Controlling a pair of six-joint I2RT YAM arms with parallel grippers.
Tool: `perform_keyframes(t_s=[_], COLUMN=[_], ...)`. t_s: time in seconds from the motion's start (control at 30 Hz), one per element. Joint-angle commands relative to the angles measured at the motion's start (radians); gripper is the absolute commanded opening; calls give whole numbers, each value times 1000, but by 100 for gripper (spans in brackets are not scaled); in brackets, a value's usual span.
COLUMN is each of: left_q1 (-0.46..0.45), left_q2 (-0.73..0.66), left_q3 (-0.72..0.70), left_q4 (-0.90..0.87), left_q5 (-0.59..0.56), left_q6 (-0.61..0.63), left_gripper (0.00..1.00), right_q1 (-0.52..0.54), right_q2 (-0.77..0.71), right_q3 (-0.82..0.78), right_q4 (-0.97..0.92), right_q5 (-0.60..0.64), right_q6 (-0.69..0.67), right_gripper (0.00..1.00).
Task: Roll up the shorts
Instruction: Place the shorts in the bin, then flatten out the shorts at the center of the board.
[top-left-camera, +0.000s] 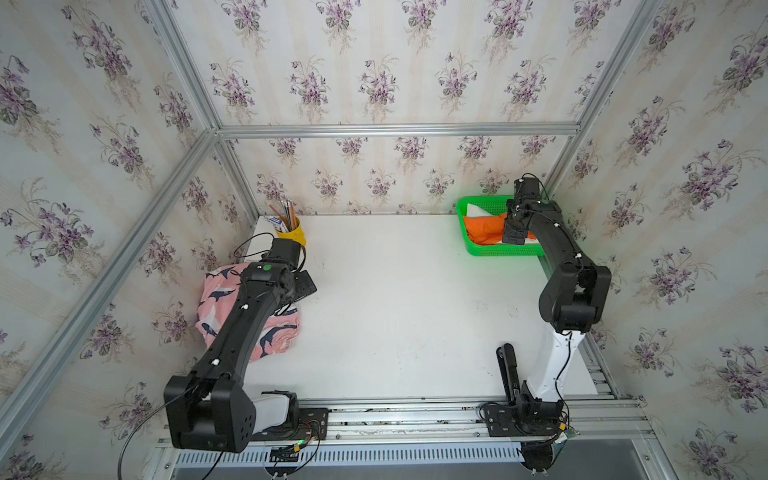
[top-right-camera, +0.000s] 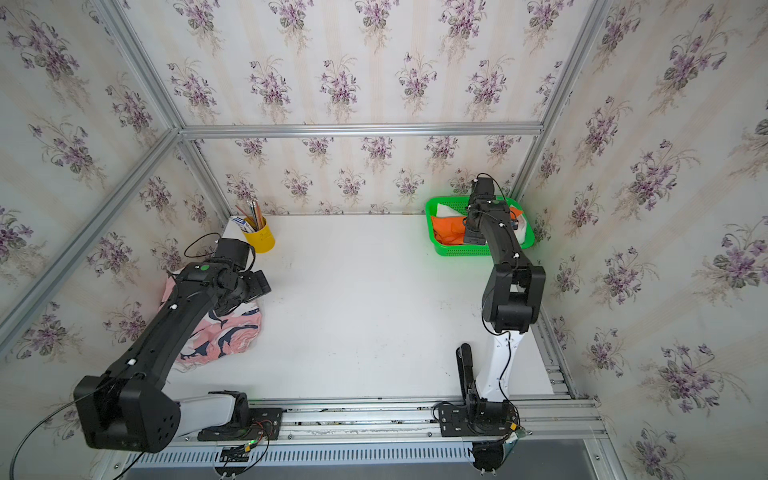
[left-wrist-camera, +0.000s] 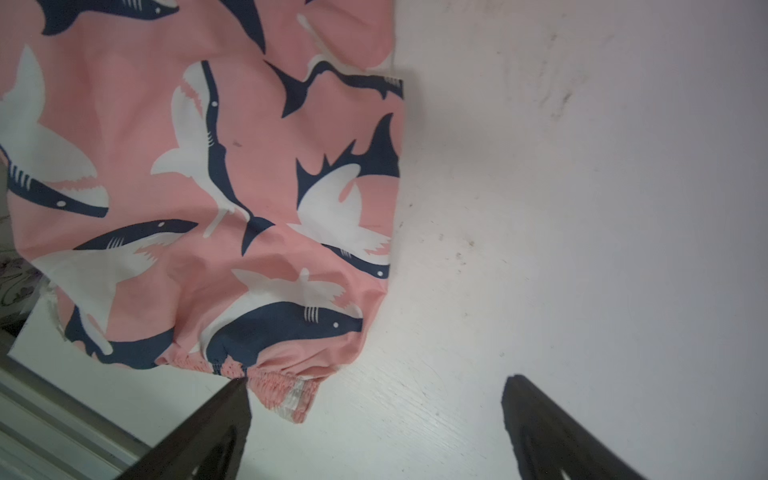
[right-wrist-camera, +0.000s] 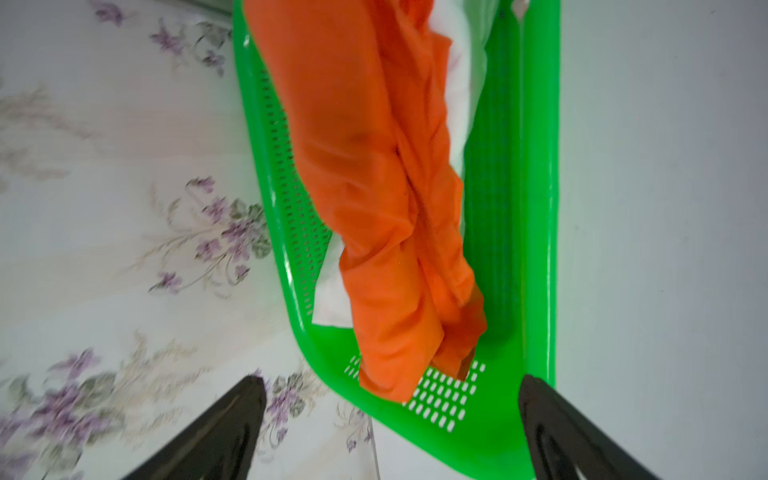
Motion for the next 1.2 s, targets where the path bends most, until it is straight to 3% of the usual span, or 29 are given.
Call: perform_keyframes(t_s=[0.0, 0.23, 0.27, 0.33, 0.4, 0.5, 0.63, 0.73, 0.8, 0.83, 0.87, 0.93, 1.07, 1.17], left_q1=[60, 91, 91, 80, 41, -82, -312, -485, -580, -624, -653, -698, -706, -706], left_q2=[91, 349, 382, 435, 437, 398, 387, 435, 469, 479, 481, 447, 295, 192], left_q3=[-18, -61, -64, -73, -96, -107, -41, 84, 187, 238, 273, 302, 178, 74], left_q4=[59, 246, 266, 309, 344, 359, 350, 330, 296, 265, 238, 182, 137, 95], left_q5=[-7, 217, 252, 319, 347, 355, 353, 358, 356, 344, 335, 296, 228, 195], left_q6=[21, 81, 88, 99, 94, 55, -27, -75, -79, -75, -70, -66, -85, -88], left_gripper=[98, 86, 80, 48, 26, 18, 19, 26, 37, 51, 61, 69, 74, 74], right_q1=[24, 120, 136, 171, 186, 188, 196, 230, 251, 269, 289, 342, 452, 524], right_q2=[-97, -332, -362, -420, -472, -561, -672, -698, -699, -699, -700, -708, -721, -678], right_q3=[-100, -369, -399, -472, -544, -687, -874, -947, -977, -984, -993, -1011, -1078, -1129], right_q4=[129, 267, 271, 278, 282, 321, 392, 387, 372, 353, 340, 305, 302, 377], right_q5=[-86, -254, -268, -316, -392, -519, -577, -559, -560, -550, -539, -498, -451, -525], right_q6=[-233, -607, -650, -742, -818, -894, -899, -929, -950, -967, -984, -1010, -1016, -989], right_gripper=[100, 90, 89, 81, 74, 63, 44, 41, 42, 41, 41, 41, 40, 42])
